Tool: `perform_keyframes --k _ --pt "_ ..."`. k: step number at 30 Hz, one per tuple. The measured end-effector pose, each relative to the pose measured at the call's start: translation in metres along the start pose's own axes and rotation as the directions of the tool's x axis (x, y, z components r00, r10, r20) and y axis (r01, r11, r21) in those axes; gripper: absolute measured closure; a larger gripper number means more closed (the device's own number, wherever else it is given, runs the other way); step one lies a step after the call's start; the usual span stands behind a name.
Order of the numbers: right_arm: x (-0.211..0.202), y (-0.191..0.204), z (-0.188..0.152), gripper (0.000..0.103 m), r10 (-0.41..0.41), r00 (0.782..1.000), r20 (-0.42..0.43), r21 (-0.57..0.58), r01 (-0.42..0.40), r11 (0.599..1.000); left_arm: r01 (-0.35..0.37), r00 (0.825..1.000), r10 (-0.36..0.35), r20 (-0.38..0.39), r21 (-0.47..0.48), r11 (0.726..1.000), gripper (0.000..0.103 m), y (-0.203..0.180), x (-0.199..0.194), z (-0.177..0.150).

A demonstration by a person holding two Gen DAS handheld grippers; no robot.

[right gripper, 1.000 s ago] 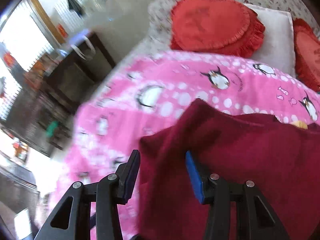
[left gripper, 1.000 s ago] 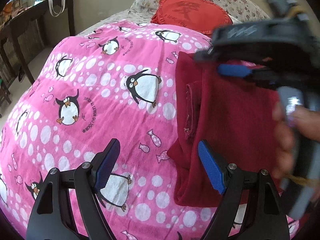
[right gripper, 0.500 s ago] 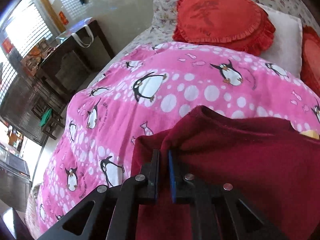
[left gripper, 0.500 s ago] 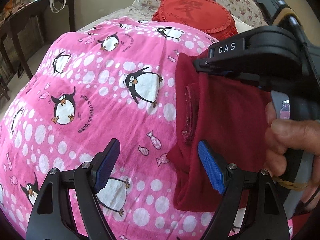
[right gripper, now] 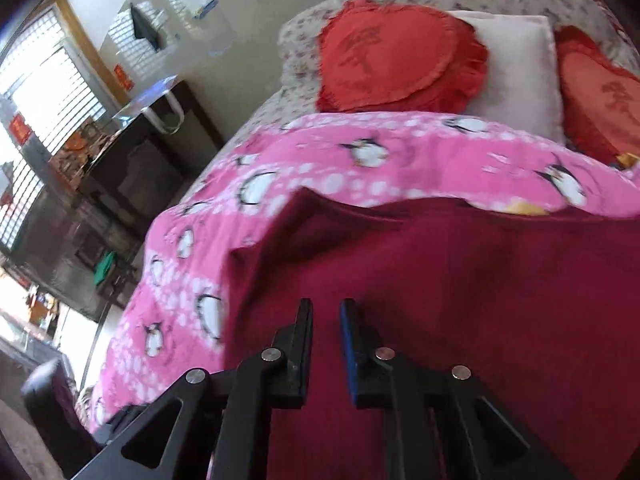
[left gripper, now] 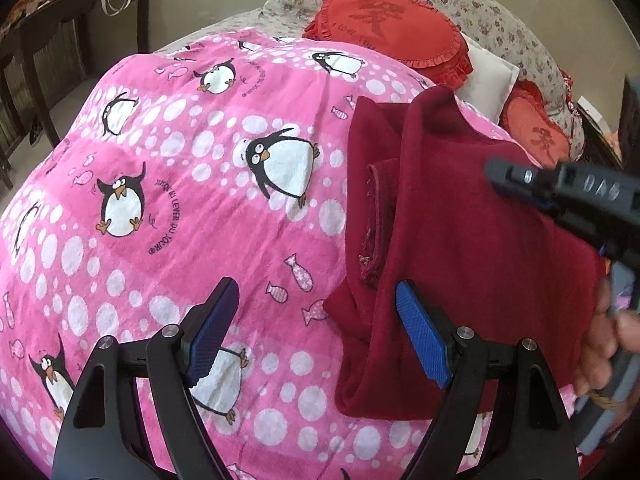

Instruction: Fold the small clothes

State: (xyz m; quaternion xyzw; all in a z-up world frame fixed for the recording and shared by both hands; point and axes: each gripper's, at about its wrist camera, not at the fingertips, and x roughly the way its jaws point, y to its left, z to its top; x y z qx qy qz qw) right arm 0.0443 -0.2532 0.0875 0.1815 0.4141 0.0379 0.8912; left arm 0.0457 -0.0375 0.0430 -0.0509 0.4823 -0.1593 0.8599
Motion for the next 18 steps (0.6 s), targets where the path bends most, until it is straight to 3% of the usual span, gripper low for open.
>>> perform_keyframes --k 5,7,9,12,18 --pt "0.013 -0.022 0.003 0.087 0.056 0.997 -0.054 0.067 -0.052 0.996 0.019 0.999 -0.02 -0.032 -0.029 0.999 0.022 0.001 0.008 0.001" --pt "0.013 -0.019 0.006 0.069 0.069 0.995 -0.07 0.055 -0.065 0.996 0.014 0.999 -0.015 -0.031 -0.027 1.0 0.022 0.0 0.011 -0.001" --pt "0.015 -0.012 0.004 0.062 0.078 0.994 -0.07 0.024 -0.077 0.997 0.013 0.999 -0.014 -0.03 -0.026 1.0 0.021 -0.001 0.012 -0.002" --pt "0.012 0.0 0.0 0.062 0.024 0.998 -0.052 -0.044 -0.026 0.999 0.014 0.999 -0.015 -0.032 -0.024 1.0 0.021 -0.002 0.012 -0.002" --pt "0.0 0.001 -0.001 0.062 0.06 0.997 -0.039 -0.001 -0.06 0.998 0.026 0.999 -0.026 -0.029 -0.022 0.999 0.021 -0.001 0.01 -0.001"
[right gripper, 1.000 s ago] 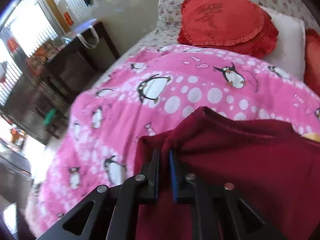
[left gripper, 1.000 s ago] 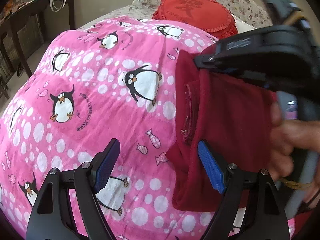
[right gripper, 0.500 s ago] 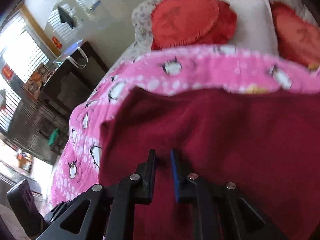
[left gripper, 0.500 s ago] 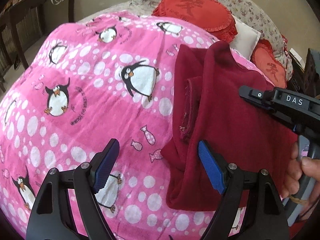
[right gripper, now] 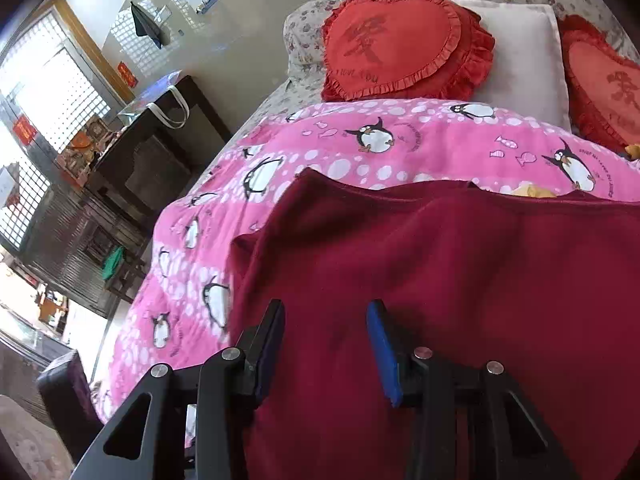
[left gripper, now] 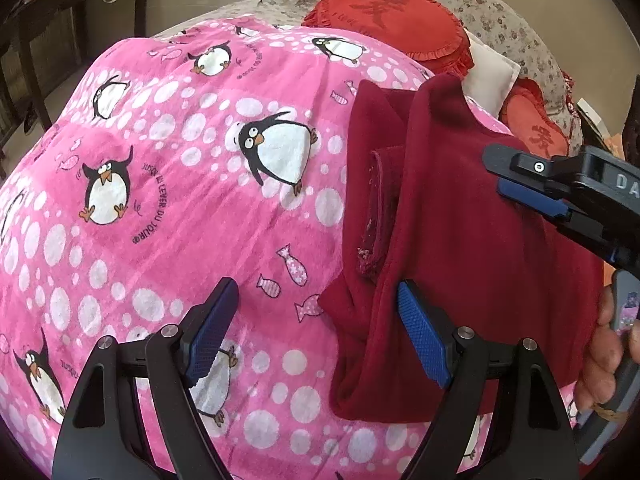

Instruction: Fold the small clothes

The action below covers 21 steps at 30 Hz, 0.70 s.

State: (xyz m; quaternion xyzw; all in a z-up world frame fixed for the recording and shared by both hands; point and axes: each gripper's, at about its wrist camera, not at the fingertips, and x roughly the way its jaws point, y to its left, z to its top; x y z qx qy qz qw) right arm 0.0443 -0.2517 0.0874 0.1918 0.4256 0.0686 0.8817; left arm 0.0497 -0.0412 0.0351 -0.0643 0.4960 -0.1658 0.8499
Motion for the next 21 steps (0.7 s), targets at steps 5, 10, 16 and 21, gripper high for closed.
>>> perform_keyframes --k 5,10,16,21 --pt "0.004 0.018 0.007 0.058 -0.003 1.0 -0.029 -0.03 0.003 1.0 0.035 0.999 -0.035 0.003 -0.043 0.998 0.021 0.008 -0.002 -0.002" --pt "0.008 0.027 0.01 0.057 -0.007 0.999 -0.045 -0.035 0.006 0.999 0.043 0.999 -0.044 -0.008 -0.043 0.998 0.021 0.01 0.001 -0.004" --pt "0.028 0.053 0.017 0.037 -0.075 0.996 -0.046 -0.09 0.07 0.993 0.051 0.999 -0.051 0.007 -0.058 0.997 0.021 0.009 0.001 -0.009" --pt "0.064 0.071 0.03 0.031 -0.205 0.974 -0.096 -0.163 0.187 0.969 0.082 0.996 -0.081 0.035 -0.049 0.995 0.021 0.013 0.0 -0.02"
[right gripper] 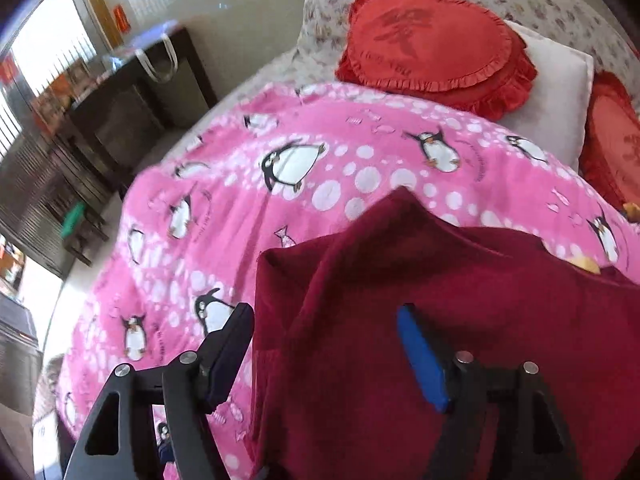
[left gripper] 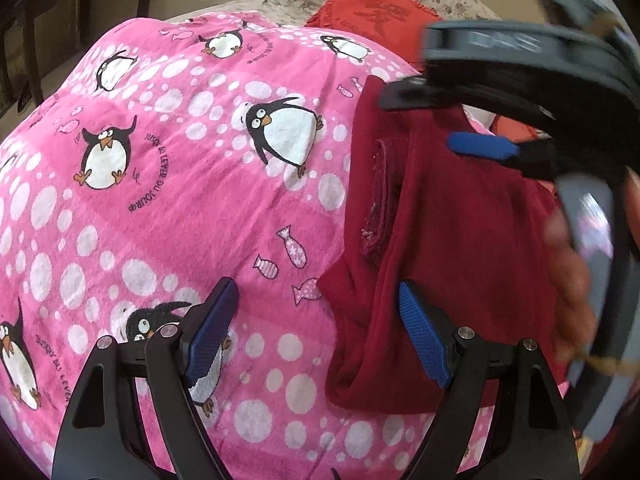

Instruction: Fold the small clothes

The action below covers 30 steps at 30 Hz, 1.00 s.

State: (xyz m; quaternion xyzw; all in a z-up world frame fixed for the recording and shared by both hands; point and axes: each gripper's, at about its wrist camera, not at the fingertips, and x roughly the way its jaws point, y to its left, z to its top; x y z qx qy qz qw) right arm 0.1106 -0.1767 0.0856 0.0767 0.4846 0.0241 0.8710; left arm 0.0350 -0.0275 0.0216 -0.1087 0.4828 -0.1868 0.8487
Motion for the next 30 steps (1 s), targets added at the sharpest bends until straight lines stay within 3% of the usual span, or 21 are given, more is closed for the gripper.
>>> perform_keyframes --k 2,6,9,11,12,13,14,16,19,21,25,30 --pt "0.007 0.008 0.005 0.03 -0.027 1.0 -0.012 -0.023 0.027 0.999 0.013 1.0 -0.014 0.011 0.016 1.0 0.02 0.003 -0.001 -0.004" --pt "0.026 0.027 0.008 0.013 -0.111 0.992 -0.061 -0.091 0.105 0.99 0.023 1.0 -0.024 0.017 0.023 0.999 0.02 0.006 -0.001 -0.008" --pt "0.042 0.036 0.006 0.01 -0.194 0.977 -0.094 -0.176 0.176 0.969 0.024 0.999 -0.025 0.033 0.04 0.999 0.02 0.006 -0.003 -0.012" --pt "0.046 0.036 0.004 0.011 -0.206 0.974 -0.099 -0.222 0.18 0.958 0.034 0.999 -0.035 0.029 0.037 0.999 0.02 0.006 -0.004 -0.014" --pt "0.044 0.034 0.002 0.017 -0.199 0.976 -0.092 -0.233 0.173 0.957 0.039 0.999 -0.04 0.027 0.035 0.999 0.02 0.007 -0.004 -0.014" --pt "0.04 0.031 0.0 0.03 -0.194 0.978 -0.076 -0.239 0.172 0.956 0.042 0.999 -0.043 0.025 0.034 0.999 0.02 0.008 -0.005 -0.014" --pt "0.033 0.024 -0.001 0.034 -0.176 0.983 -0.056 -0.232 0.159 0.96 0.044 0.999 -0.045 0.022 0.035 0.998 0.02 0.009 -0.006 -0.013" --pt "0.019 0.011 -0.004 0.054 -0.102 0.994 -0.042 -0.197 0.092 0.976 0.045 0.999 -0.047 0.026 0.046 0.998 0.02 0.007 -0.01 -0.01" --pt "-0.006 -0.012 -0.008 0.074 0.057 0.998 -0.016 -0.093 -0.058 0.994 0.064 0.996 -0.068 0.057 0.083 0.995 0.02 0.0 -0.017 0.001" --pt "-0.02 -0.027 -0.011 0.078 0.129 0.992 0.008 -0.03 -0.129 0.991 0.087 0.993 -0.096 0.073 0.114 0.99 0.02 -0.008 -0.023 0.008" --pt "-0.034 -0.041 -0.017 0.079 0.176 0.984 0.03 0.014 -0.177 0.984 0.133 0.988 -0.142 0.053 0.146 0.98 0.02 -0.022 -0.016 0.017" --pt "-0.032 -0.039 -0.018 0.079 0.183 0.983 0.019 0.013 -0.183 0.983 0.197 0.98 -0.196 -0.015 0.043 0.98 0.02 -0.016 0.014 0.024"
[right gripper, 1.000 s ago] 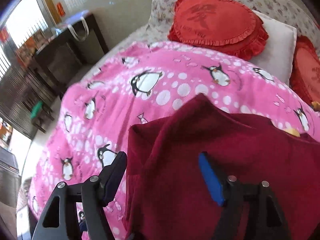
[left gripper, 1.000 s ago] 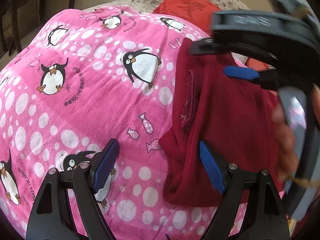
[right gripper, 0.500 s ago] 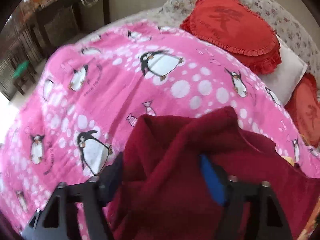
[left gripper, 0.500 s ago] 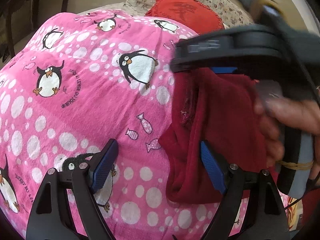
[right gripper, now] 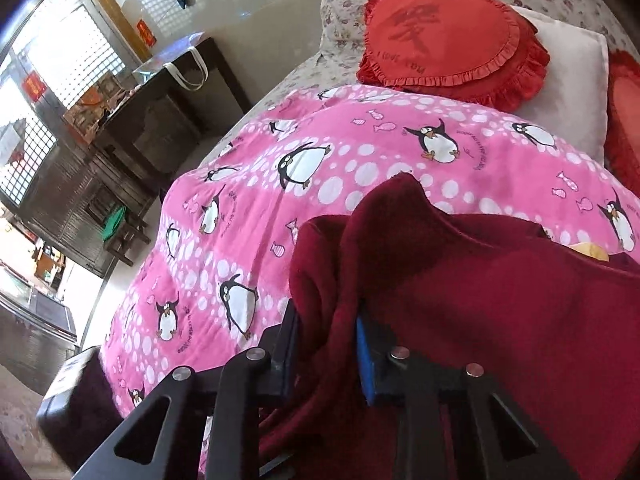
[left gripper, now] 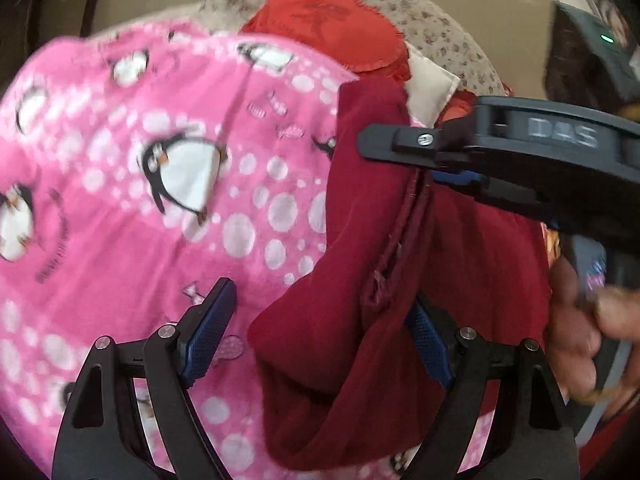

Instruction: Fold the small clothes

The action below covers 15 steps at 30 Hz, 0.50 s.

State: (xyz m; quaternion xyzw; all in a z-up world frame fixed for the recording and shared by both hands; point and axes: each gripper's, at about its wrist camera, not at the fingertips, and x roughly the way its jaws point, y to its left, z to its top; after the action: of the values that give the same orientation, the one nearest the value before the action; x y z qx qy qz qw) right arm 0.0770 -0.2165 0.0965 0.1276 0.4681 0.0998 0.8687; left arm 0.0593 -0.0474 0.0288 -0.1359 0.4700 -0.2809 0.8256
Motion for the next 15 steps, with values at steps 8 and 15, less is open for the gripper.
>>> perform_keyframes --k 8,15 --pt "0.031 0.024 0.016 0.054 -0.148 0.987 -0.068 -0.096 0.141 0.985 -0.005 0.998 0.006 0.06 -0.027 1.0 0.025 -0.001 -0.008 -0.022" --pt "0.063 0.041 0.029 0.031 -0.307 0.94 -0.146 -0.189 0.278 0.942 0.001 0.998 0.001 0.067 -0.042 0.999 0.025 -0.003 -0.006 -0.028"
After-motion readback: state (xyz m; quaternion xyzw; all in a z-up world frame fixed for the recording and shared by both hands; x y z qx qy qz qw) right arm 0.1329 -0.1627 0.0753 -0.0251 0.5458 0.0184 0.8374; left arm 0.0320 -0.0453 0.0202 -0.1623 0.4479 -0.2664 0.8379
